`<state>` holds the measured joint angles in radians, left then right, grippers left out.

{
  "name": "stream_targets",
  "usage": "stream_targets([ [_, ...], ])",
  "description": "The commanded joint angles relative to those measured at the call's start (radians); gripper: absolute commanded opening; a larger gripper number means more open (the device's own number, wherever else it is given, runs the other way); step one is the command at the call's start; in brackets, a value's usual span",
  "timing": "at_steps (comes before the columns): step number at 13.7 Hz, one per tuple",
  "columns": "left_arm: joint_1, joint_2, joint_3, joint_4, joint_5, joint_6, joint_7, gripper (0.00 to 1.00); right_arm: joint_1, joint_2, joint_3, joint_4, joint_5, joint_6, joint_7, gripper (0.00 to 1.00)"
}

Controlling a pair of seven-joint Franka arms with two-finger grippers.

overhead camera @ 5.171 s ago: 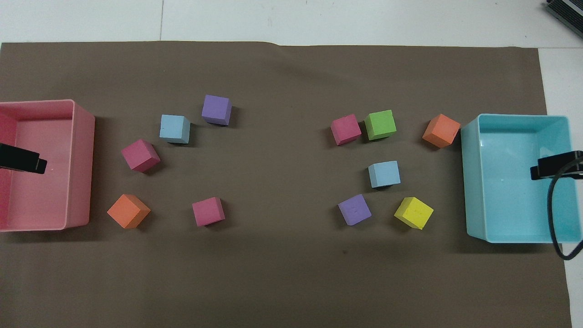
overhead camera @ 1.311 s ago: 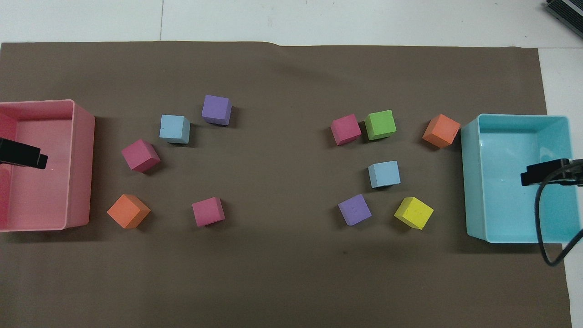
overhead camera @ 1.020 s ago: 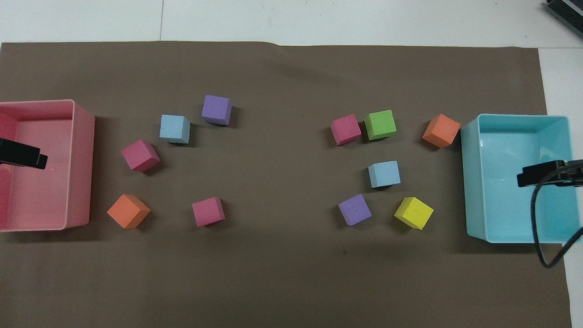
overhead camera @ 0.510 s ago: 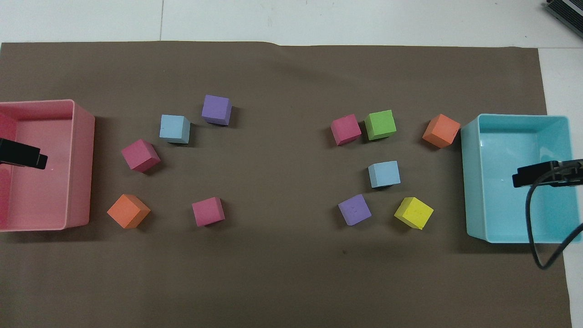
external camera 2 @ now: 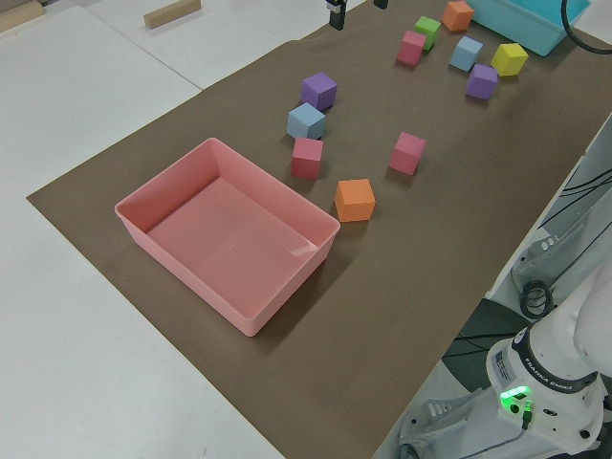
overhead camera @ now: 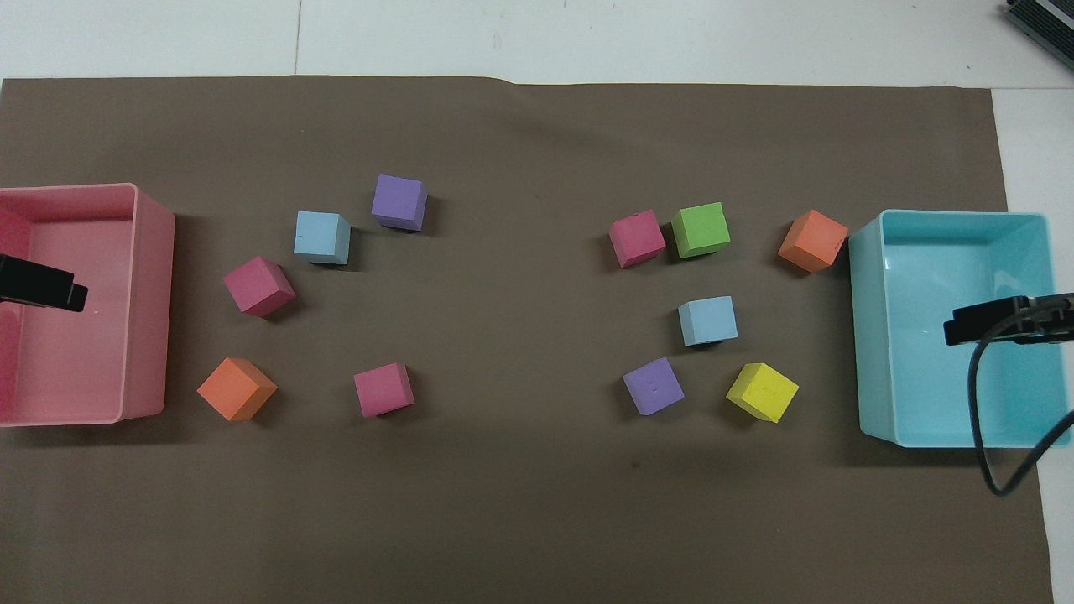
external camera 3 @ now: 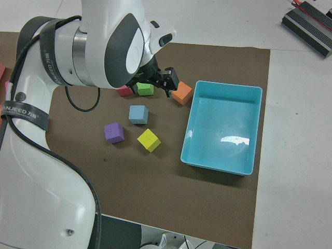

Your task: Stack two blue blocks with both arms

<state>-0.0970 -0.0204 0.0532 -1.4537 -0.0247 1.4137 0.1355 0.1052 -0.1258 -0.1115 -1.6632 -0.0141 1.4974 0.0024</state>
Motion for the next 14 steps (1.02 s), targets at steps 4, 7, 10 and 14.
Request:
stream_targets([
  [4,0.010,-0.027,-0.007,-0.031,-0.006,0.007,-0.005,1.00,0.031,0.027,0.004,-0.050,-0.021,0.101,0.054,1.00],
  [7,0.013,-0.027,-0.007,-0.033,-0.006,0.007,-0.004,1.00,0.073,0.064,0.004,-0.101,-0.017,0.200,0.057,1.00],
  [10,0.013,-0.027,-0.007,-0.033,-0.006,0.007,-0.004,1.00,0.102,0.113,0.004,-0.115,-0.015,0.245,0.089,1.00],
  [14,0.011,-0.029,-0.007,-0.033,-0.006,0.007,-0.004,1.00,0.137,0.172,0.004,-0.206,-0.014,0.398,0.120,1.00],
])
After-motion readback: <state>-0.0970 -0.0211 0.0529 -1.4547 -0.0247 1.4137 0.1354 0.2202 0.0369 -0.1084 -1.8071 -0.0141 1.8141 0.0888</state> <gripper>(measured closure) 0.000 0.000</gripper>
